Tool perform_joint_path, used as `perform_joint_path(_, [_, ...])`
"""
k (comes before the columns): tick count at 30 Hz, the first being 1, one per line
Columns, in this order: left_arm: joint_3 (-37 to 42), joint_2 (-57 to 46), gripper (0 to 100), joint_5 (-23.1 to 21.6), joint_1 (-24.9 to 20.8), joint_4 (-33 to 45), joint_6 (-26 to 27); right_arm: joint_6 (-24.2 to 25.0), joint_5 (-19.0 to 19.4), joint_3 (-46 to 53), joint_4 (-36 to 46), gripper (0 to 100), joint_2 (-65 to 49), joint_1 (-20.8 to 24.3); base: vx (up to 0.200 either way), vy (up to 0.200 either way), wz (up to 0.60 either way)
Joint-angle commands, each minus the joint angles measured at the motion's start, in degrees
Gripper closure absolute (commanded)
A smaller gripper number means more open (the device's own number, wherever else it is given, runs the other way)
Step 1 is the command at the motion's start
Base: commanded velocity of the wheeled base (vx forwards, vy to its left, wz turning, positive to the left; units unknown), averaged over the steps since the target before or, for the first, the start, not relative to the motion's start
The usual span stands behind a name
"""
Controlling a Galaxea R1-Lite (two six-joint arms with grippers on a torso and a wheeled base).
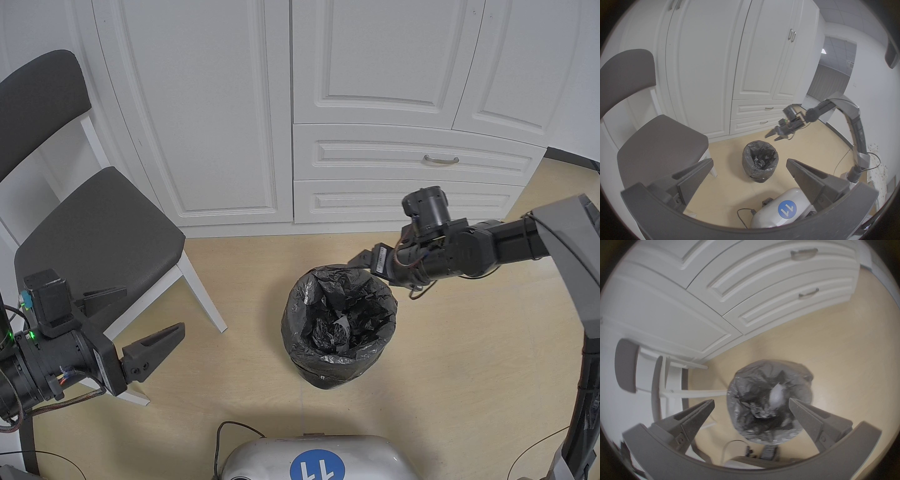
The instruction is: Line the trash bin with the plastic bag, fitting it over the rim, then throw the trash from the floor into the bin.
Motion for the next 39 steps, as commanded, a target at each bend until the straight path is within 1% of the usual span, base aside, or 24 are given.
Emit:
perform_joint_path(1, [0.5,1.5,0,0.0,7.9,0.0,-0.3,-19.7,-0.2,25.0,-15.6,0,-17.5,-5.4,0.0,0.0,0.0])
perform_joint_path(2, [0.6,1.2,0,0.0,9.0,0.0,-0.3,-21.7,0.1,28.5,-18.6,0,-19.5,-6.4,0.0,0.0,0.0])
perform_joint_path(3, [0.6,1.1,0,0.0,9.3,0.0,-0.3,-22.1,0.2,29.6,-19.6,0,-20.1,-6.7,0.0,0.0,0.0])
perform_joint_path(4, [1.0,0.6,0,0.0,10.1,0.0,-0.2,-24.0,0.3,35.0,-24.9,0,-23.4,-8.1,0.0,0.0,0.0])
perform_joint_path(5, [1.0,0.2,0,0.0,10.3,0.0,-0.2,-25.0,0.4,38.1,-28.3,0,-25.3,-8.9,0.0,0.0,0.0])
perform_joint_path(8, [0.8,-1.8,0,0.0,11.0,0.0,-0.9,-27.5,0.4,45.9,-36.6,0,-30.4,-11.7,0.0,0.0,0.0])
perform_joint_path(9, [0.4,-1.9,0,0.0,11.0,-0.2,-1.1,-28.2,0.4,47.9,-38.4,0,-31.7,-12.6,0.0,0.0,0.0])
perform_joint_path(10, [0.4,-1.9,0,0.0,11.0,-0.2,-1.1,-28.2,0.4,47.9,-38.4,0,-31.7,-12.6,0.0,0.0,0.0])
perform_joint_path(11, [0.1,-2.4,0,0.1,11.2,-1.8,-1.3,-30.5,0.5,51.5,-41.6,0,-34.9,-15.1,0.0,0.0,0.0])
perform_joint_path(13, [0.4,-3.2,0,0.3,11.4,-4.4,-1.1,-31.9,0.5,54.3,-43.9,0,-37.8,-17.0,0.0,0.0,0.0])
perform_joint_path(15, [0.8,-3.8,0,1.3,11.9,-6.0,-0.9,-32.1,0.7,56.1,-45.8,0,-40.1,-18.2,0.0,0.0,0.0])
perform_joint_path(17, [0.6,-4.8,0,4.1,12.3,-7.0,-0.6,-31.4,1.3,58.9,-48.9,0,-44.1,-18.7,0.0,0.0,0.0])
perform_joint_path(19, [0.4,-5.3,0,4.8,12.3,-7.0,-0.4,-31.1,1.4,59.6,-50.1,0,-45.3,-19.0,0.0,0.0,0.0])
perform_joint_path(20, [0.0,-6.7,0,6.1,12.4,-7.0,0.2,-29.5,1.4,61.6,-54.1,0,-49.4,-19.1,0.0,0.0,0.0])
perform_joint_path(22, [-0.2,-7.2,0,6.3,12.5,-7.1,0.4,-28.7,1.3,61.9,-55.6,0,-51.1,-19.1,0.0,0.0,0.0])
perform_joint_path(23, [-0.8,-8.3,0,6.4,12.9,-7.1,1.1,-27.5,1.0,61.8,-56.1,0,-54.1,-19.2,0.0,0.0,0.0])
perform_joint_path(26, [-2.8,-9.1,0,6.4,13.6,-7.0,2.6,-27.3,0.8,60.3,-55.8,0,-56.8,-19.4,0.0,0.0,0.0])
perform_joint_path(28, [-6.1,-9.1,0,6.3,14.4,-7.0,3.3,-27.4,0.8,57.0,-51.8,0,-59.2,-19.8,0.0,0.0,0.0])
perform_joint_path(29, [-7.6,-9.1,0,6.3,14.8,-6.8,3.4,-27.4,0.8,55.1,-48.8,0,-60.3,-19.9,0.0,0.0,0.0])
perform_joint_path(33, [-14.0,-9.3,0,5.7,20.1,-5.9,3.7,-27.0,0.8,43.7,-27.4,0,-66.2,-20.0,0.0,0.0,0.0])
perform_joint_path(34, [-14.3,-9.4,0,5.7,20.3,-5.8,3.7,-27.0,0.8,43.0,-26.0,0,-66.5,-20.1,0.0,0.0,0.0])
perform_joint_path(35, [-15.8,-9.7,0,5.7,21.1,-5.3,3.6,-26.8,0.8,40.2,-19.5,0,-68.1,-21.1,0.0,0.0,0.0])
perform_joint_path(37, [-16.5,-10.2,0,6.1,21.2,-4.1,3.6,-26.6,0.8,39.0,-15.3,0,-70.0,-22.6,0.0,0.0,0.0])
perform_joint_path(39, [-16.5,-11.4,0,6.3,21.3,-2.1,4.3,-26.6,0.8,39.4,-13.9,0,-72.7,-24.1,0.0,0.0,0.0])
